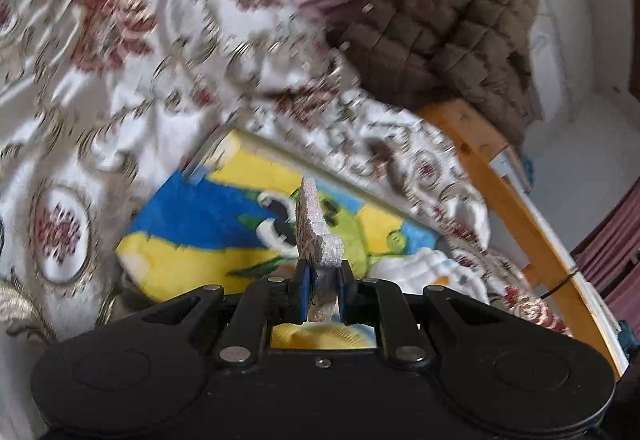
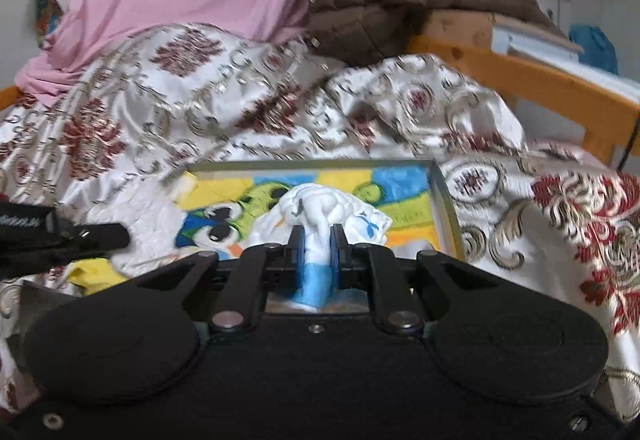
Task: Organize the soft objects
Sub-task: 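Carry the grey cloth and white-blue towel into the tray and release both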
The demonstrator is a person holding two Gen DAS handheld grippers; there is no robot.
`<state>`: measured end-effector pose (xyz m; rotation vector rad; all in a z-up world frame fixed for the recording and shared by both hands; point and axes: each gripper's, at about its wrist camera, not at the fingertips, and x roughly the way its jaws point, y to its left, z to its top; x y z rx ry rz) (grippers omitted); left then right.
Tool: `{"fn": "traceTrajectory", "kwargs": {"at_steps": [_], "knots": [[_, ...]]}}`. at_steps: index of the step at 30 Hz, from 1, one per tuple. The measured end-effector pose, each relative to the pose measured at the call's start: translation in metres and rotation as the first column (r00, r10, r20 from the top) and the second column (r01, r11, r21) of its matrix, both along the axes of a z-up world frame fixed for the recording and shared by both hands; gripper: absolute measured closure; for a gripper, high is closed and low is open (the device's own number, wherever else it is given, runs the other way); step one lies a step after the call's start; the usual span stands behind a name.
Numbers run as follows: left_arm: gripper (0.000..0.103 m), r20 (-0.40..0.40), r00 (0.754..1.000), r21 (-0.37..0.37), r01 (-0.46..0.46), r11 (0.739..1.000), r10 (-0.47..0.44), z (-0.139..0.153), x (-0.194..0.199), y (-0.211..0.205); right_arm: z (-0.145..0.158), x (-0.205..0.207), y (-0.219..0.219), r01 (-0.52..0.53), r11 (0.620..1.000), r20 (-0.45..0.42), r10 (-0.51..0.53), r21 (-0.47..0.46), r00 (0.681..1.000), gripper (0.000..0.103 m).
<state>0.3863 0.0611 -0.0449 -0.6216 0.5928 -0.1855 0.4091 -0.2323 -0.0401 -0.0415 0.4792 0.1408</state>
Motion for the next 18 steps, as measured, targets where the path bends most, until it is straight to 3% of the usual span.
{"fn": "traceTrajectory", "kwargs": {"at_steps": [5,10,14,18], "knots": [[0.090,-0.087,0.996,0.027,-0.024,0.999,0.027,-0.008,0.006,0.003,-0.005,0.001,-0.009,0.044,0.999,-0.044,-0.044,0.005,0.998,0.090],[0.087,-0.119,0.992,0.054,-0.021,0.998,0.028,-0.010,0.008,0.005,-0.010,0.006,-0.012,0.037,0.999,-0.058,-0.037,0.005,0.998,0.088],[0.076,-0.160,0.985,0.134,-0.040,0.990,0.061,-0.007,0.007,0.000,-0.004,0.003,-0.013,0.033,0.999,-0.052,-0.033,-0.003,0.998,0.077],[0.056,-0.175,0.982,0.197,-0.037,0.980,0.073,-0.001,0.003,-0.005,0.008,-0.003,-0.016,0.031,0.999,-0.035,-0.031,0.008,0.999,0.067]]}}
